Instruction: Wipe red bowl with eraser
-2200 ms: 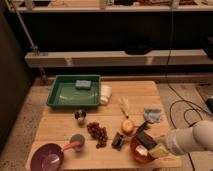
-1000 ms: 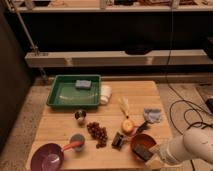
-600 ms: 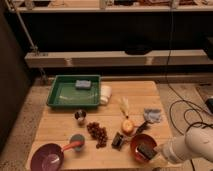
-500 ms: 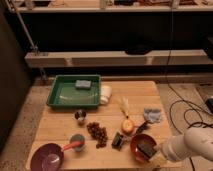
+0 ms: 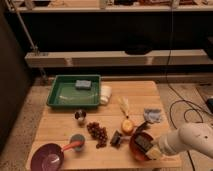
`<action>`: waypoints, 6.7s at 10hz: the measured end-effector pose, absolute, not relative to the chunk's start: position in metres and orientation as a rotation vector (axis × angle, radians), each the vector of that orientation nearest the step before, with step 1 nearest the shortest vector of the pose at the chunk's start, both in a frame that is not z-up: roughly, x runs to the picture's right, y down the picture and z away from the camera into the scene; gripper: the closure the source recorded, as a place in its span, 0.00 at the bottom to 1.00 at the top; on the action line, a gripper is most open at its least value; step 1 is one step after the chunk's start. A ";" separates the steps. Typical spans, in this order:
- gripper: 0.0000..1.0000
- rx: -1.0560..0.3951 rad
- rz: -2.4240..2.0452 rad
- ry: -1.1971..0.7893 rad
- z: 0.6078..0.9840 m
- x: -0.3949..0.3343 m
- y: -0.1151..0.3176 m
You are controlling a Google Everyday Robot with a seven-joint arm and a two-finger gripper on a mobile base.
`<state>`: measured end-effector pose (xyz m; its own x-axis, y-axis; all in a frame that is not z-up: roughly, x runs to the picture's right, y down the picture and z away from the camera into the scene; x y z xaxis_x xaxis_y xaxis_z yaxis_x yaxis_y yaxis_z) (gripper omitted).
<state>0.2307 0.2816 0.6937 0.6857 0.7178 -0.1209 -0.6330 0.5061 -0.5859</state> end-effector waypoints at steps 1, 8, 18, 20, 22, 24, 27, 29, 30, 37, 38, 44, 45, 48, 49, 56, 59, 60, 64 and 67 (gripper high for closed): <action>1.00 -0.631 0.816 -0.142 0.691 0.231 0.277; 1.00 -0.628 0.830 -0.206 0.689 0.214 0.259; 1.00 -0.674 0.783 -0.230 0.650 0.218 0.301; 1.00 -0.669 0.784 -0.197 0.655 0.231 0.309; 1.00 -0.650 0.805 -0.162 0.666 0.245 0.309; 1.00 -0.631 0.814 -0.157 0.674 0.247 0.299; 1.00 -0.607 0.816 -0.177 0.677 0.239 0.281; 1.00 -0.604 0.810 -0.193 0.678 0.230 0.274; 1.00 -0.609 0.808 -0.202 0.680 0.224 0.272; 1.00 -0.644 0.745 -0.259 0.653 0.199 0.276; 1.00 -0.652 0.732 -0.260 0.644 0.199 0.284; 1.00 -0.694 0.701 -0.225 0.624 0.214 0.327; 1.00 -0.684 0.725 -0.200 0.630 0.230 0.326; 1.00 -0.646 0.781 -0.152 0.653 0.253 0.317; 1.00 -0.637 0.795 -0.142 0.658 0.257 0.315; 1.00 -0.583 0.854 -0.185 0.678 0.253 0.278; 1.00 -0.581 0.837 -0.208 0.675 0.240 0.271; 1.00 -0.583 0.828 -0.217 0.676 0.230 0.269; 1.00 -0.607 0.783 -0.239 0.686 0.194 0.262; 1.00 -0.625 0.726 -0.272 0.675 0.173 0.265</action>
